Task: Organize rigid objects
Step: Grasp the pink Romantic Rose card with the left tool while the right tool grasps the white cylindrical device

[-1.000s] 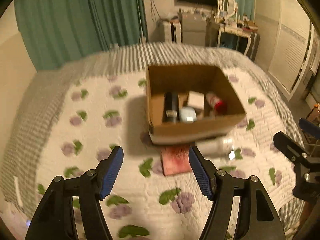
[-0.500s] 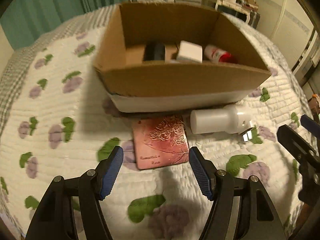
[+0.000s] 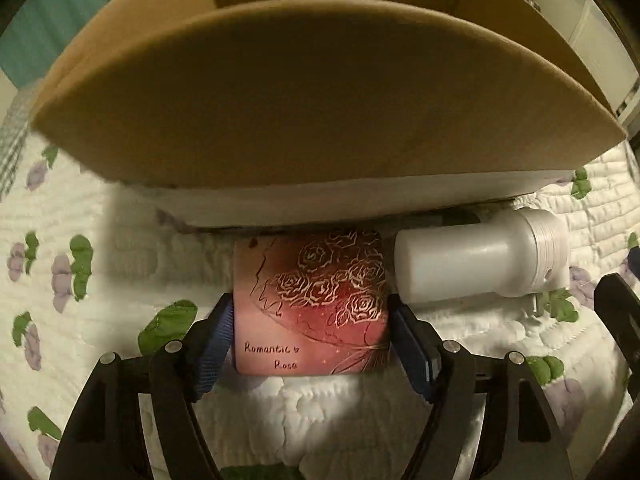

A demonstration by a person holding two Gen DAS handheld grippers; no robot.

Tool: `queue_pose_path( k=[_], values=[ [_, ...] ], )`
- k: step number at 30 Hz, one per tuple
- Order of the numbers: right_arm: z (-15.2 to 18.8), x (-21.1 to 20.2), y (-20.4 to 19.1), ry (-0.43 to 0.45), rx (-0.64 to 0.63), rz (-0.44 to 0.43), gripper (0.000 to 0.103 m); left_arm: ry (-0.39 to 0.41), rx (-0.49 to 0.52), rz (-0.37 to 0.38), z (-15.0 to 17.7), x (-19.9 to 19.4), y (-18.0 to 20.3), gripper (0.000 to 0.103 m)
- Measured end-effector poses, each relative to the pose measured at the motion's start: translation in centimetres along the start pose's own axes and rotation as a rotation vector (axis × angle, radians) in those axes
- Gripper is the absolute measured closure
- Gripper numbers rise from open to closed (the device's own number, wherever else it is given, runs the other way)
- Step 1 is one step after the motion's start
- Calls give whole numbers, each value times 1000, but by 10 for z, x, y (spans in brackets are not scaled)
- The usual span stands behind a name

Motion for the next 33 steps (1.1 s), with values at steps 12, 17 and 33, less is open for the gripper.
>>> queue_pose_path(
  k=[12, 17, 33],
  values=[
    [-14, -9, -9, 30, -127, -26, 0, 82, -17, 35, 7, -45, -21, 31],
    [-23, 4, -39, 3, -330, -81, 0, 103, -45, 1, 11, -62, -36, 31],
    [-23, 69, -90, -183, -445, -76, 17, 51, -102, 20, 5, -44, -56, 31]
  ],
)
Point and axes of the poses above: each gripper's, at about its wrist camera, not at the fingertips, and x roughly the way its jaws point, y to its right, z to its underside, the point moved 5 cm from there along x, roughly the way its jaws point, and after that the axes turned 7 degrees about -x, right-handed, at the moved point
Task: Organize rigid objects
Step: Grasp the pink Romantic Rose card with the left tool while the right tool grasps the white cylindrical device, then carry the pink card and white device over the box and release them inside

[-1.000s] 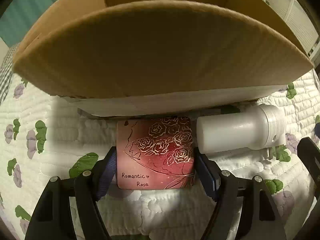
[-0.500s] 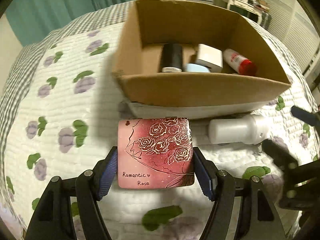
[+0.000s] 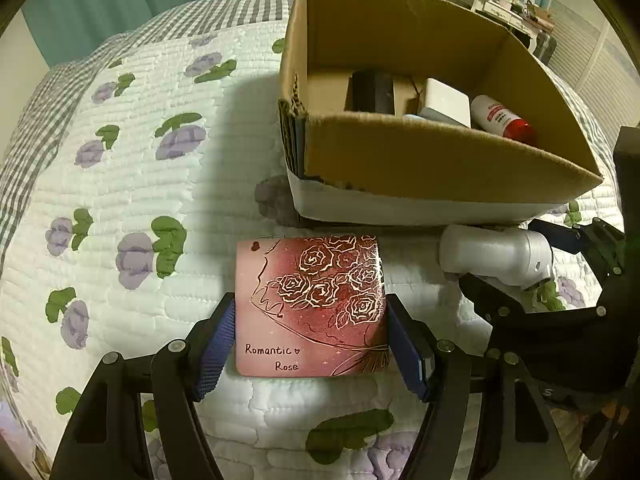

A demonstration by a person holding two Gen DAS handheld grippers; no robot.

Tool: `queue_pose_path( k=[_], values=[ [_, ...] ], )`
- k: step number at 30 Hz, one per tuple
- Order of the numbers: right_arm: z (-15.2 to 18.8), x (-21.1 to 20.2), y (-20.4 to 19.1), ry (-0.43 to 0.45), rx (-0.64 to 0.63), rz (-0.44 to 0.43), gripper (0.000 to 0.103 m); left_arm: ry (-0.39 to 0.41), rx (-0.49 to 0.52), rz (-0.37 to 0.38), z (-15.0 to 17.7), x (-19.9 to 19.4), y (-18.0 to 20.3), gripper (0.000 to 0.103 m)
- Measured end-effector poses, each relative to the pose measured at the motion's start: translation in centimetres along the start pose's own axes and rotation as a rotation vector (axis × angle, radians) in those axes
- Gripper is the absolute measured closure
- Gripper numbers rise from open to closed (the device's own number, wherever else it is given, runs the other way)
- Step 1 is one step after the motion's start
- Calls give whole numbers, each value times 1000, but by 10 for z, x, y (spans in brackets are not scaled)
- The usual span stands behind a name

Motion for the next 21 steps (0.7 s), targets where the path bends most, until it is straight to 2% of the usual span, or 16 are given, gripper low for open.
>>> queue_pose_path(
  k=[1, 6, 8, 21],
  values=[
    [0, 1, -2, -8, -8, 14, 18, 0, -1, 1, 0, 0, 0, 31],
    [9, -7, -14, -49, -46, 78, 40, -1, -2, 10, 2, -5, 0, 31],
    [13, -14, -20, -47, -57, 94, 45, 1, 1, 16, 2, -9, 1, 31],
    [28, -93, -27, 86, 41, 82, 49, 70, 8, 50, 10, -62, 5, 31]
  ],
)
Point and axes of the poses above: each gripper's, at about its wrist camera, not at the fingertips, and x roughly the way its jaws point, y to its right, z to its underside, the point moved 5 cm from there along x, roughly the way its jaws point, and after that the axes turned 7 degrees about -x, right-handed, at the moved point
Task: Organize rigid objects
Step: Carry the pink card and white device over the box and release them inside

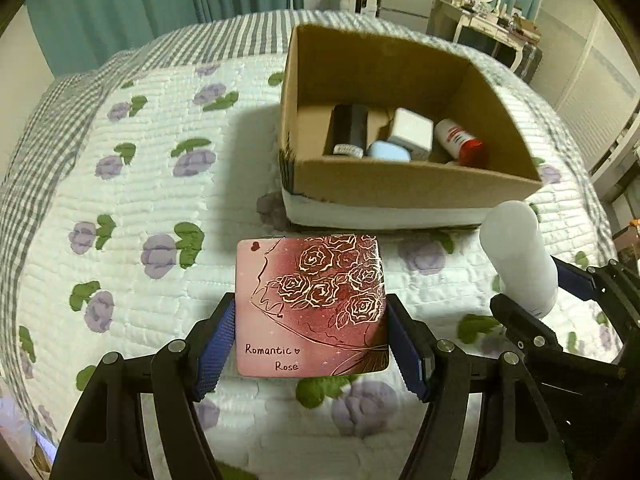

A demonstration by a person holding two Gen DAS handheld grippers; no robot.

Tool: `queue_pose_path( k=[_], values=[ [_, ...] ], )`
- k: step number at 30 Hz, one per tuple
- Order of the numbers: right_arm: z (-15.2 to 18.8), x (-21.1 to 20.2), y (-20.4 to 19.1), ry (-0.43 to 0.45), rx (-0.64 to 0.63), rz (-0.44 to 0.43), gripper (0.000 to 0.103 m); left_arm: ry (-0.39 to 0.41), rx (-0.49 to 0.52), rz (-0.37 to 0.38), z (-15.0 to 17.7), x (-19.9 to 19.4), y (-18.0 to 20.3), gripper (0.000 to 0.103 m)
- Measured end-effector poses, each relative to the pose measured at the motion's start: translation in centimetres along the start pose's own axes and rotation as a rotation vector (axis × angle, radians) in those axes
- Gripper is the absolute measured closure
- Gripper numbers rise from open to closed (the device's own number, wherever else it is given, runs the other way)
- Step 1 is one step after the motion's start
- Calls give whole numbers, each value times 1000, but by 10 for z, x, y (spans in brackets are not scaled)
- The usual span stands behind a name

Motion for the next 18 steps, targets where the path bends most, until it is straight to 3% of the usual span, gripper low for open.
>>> queue_pose_path(
  k=[10, 18],
  values=[
    [-23, -84, 10, 144, 22, 58, 49, 124, 13, 42, -15, -67, 7, 31],
    [-58, -130, 22, 226, 25, 113, 49, 239, 38, 76, -49, -105, 14, 31]
  ],
)
Point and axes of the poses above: each gripper's, at about its wrist camera, not at the fingertips, and x roughly the way its jaws point, y to its right, z to its underside, the point moved 5 cm from there along x, roughly the way its jaws point, and after that the axes turned 7 degrees about -x, right-handed, at the moved point
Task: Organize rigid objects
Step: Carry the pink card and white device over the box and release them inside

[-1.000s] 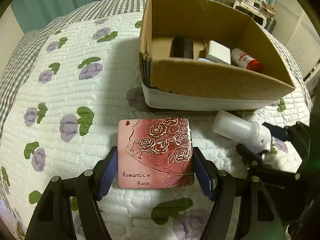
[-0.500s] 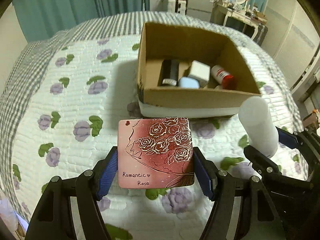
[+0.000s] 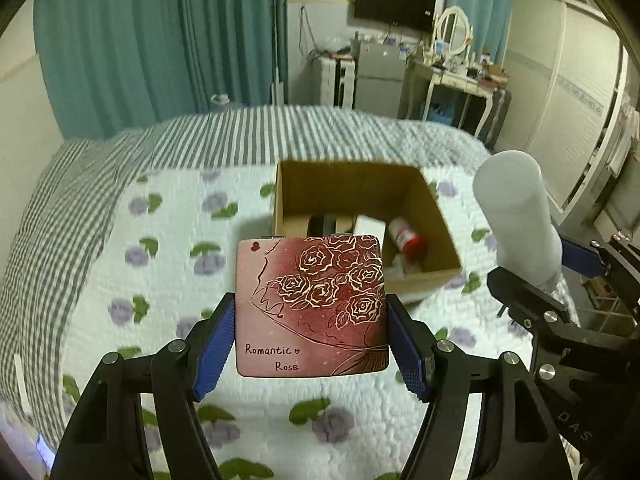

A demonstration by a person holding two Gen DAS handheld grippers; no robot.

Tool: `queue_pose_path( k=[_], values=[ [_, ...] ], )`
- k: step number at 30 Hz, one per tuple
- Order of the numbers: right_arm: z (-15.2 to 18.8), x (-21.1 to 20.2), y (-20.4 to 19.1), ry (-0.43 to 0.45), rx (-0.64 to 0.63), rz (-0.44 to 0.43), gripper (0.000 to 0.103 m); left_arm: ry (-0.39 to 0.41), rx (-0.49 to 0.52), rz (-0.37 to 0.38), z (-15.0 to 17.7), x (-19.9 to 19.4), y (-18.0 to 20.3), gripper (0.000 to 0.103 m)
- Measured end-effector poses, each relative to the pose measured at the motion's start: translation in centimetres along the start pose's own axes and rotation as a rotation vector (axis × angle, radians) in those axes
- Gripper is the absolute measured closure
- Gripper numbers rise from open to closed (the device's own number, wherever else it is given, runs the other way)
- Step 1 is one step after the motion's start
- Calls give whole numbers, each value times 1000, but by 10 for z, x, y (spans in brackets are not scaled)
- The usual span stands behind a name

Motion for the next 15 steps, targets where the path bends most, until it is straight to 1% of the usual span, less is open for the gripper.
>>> queue_pose_path(
  k=[4, 8, 12, 15],
  values=[
    [-17, 5, 15, 11, 30, -4, 49, 37, 20, 10, -25, 3, 5, 31],
    [-35, 24, 34, 10, 76, -24, 49, 54, 30, 18, -46, 17, 9, 31],
    [-48, 53, 51, -15, 106, -45, 49, 61, 44, 24, -68, 45, 12, 31],
    [-55, 80, 64, -39, 133, -60, 49, 52, 58, 30, -78, 68, 15, 31]
  ],
)
Point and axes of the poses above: each gripper's, at about its wrist camera, not at the fingertips, and x roughly the way its jaws point, y to its right, z to its underside, the point moved 5 cm from there along x, roughly the way its jaws point, and after that the axes turned 7 degrees about -x, right-handed, at the moved point
